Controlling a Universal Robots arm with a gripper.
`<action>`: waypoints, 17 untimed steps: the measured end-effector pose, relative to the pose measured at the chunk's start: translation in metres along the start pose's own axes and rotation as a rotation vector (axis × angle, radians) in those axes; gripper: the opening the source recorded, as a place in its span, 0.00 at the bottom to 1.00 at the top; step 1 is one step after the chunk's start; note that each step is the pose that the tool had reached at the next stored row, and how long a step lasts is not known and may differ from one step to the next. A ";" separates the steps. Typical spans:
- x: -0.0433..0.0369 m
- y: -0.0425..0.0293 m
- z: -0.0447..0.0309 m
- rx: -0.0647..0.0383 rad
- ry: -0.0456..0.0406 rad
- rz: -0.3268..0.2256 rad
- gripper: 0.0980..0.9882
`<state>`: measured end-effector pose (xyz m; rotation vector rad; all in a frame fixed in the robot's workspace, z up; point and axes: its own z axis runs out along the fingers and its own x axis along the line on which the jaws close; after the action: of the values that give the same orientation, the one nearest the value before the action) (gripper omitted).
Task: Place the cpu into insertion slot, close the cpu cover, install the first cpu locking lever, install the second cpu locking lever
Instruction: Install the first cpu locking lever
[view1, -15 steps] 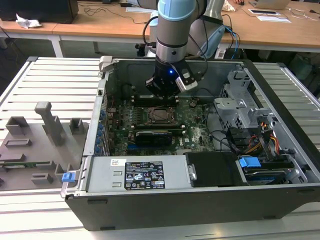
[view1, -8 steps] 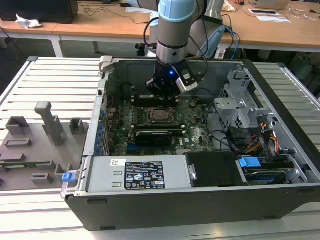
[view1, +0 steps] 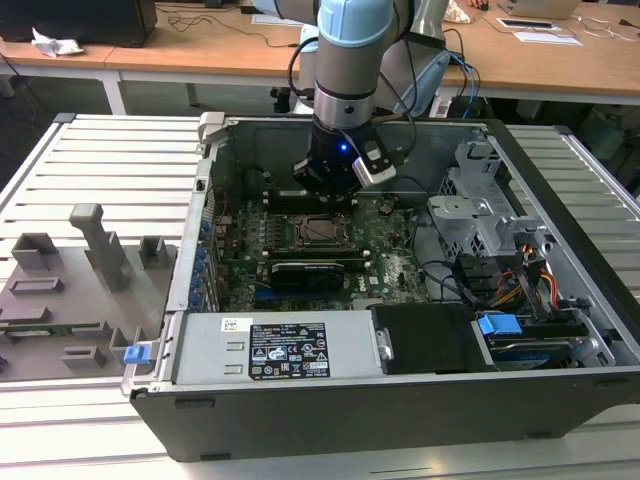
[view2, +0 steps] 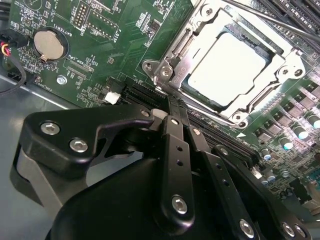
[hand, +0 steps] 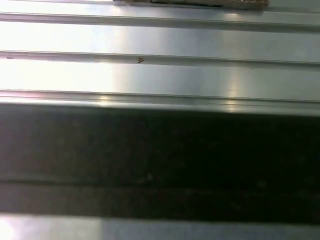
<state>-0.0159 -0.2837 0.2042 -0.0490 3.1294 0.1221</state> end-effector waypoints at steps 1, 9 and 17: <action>-0.0001 0.0000 0.0000 0.001 0.0000 0.000 0.01; -0.0003 0.0000 0.0024 0.005 -0.0006 0.004 0.01; -0.0003 0.0003 -0.0037 0.006 -0.0003 0.004 0.01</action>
<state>-0.0157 -0.2837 0.2080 -0.0422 3.1297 0.1131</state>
